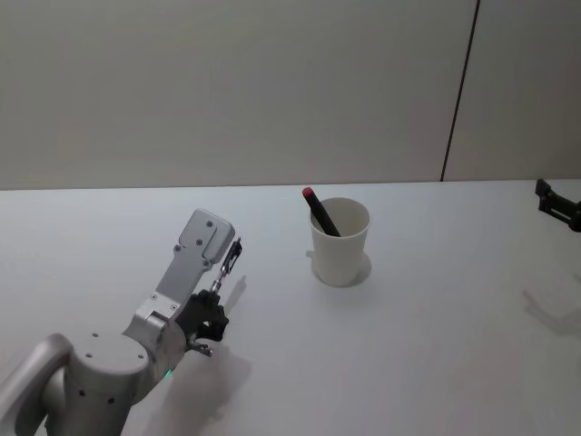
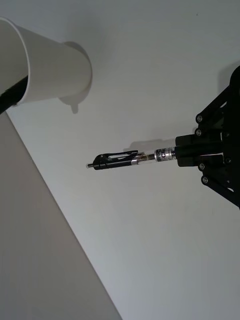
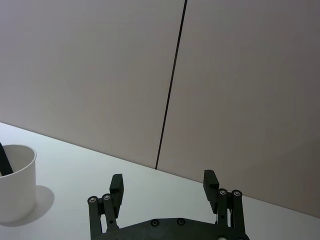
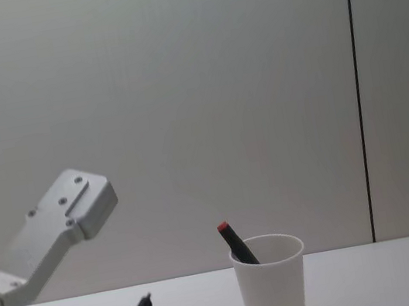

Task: Place the pen into the pen holder.

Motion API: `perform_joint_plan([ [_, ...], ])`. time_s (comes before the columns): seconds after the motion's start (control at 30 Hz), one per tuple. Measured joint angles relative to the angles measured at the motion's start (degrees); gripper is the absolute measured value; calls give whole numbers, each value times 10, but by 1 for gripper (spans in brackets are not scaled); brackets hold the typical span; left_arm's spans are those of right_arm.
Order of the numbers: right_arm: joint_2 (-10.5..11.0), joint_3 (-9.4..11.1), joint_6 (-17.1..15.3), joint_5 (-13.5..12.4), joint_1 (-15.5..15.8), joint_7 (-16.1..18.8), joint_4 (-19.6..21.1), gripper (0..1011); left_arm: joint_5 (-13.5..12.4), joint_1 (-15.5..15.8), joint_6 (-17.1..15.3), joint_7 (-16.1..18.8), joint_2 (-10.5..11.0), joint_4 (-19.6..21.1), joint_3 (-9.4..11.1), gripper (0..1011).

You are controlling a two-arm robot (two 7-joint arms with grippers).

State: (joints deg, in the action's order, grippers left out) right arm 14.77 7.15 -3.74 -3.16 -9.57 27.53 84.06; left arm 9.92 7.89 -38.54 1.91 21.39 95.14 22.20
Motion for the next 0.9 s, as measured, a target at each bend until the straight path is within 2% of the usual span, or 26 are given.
perform_joint_plan([
  [0.17, 0, 0, 0, 0, 0, 0, 0, 1002, -25, -5, 19, -7, 8, 16, 0, 132],
  [0.23, 0, 0, 0, 0, 0, 0, 0, 1002, -40, -8, 39, -14, 14, 25, 1, 132],
  [0.4, 0, 0, 0, 0, 0, 0, 0, 1002, -58, -13, 69, -26, 23, 34, 1, 132],
  [0.47, 0, 0, 0, 0, 0, 0, 0, 1002, -69, -16, 97, -38, 30, 39, 0, 132],
  [0.63, 0, 0, 0, 0, 0, 0, 0, 1002, -80, -19, 140, -57, 40, 43, -2, 132],
  [0.67, 0, 0, 0, 0, 0, 0, 0, 1002, -83, -20, 159, -64, 43, 44, -3, 132],
  [0.7, 0, 0, 0, 0, 0, 0, 0, 1002, -83, -20, 159, -64, 43, 44, -3, 132],
  [0.8, 0, 0, 0, 0, 0, 0, 0, 1002, -85, -21, 203, -84, 50, 43, -6, 132],
  [0.87, 0, 0, 0, 0, 0, 0, 0, 1002, -85, -21, 220, -92, 53, 41, -7, 132],
  [0.9, 0, 0, 0, 0, 0, 0, 0, 1002, -84, -21, 240, -101, 56, 39, -9, 132],
])
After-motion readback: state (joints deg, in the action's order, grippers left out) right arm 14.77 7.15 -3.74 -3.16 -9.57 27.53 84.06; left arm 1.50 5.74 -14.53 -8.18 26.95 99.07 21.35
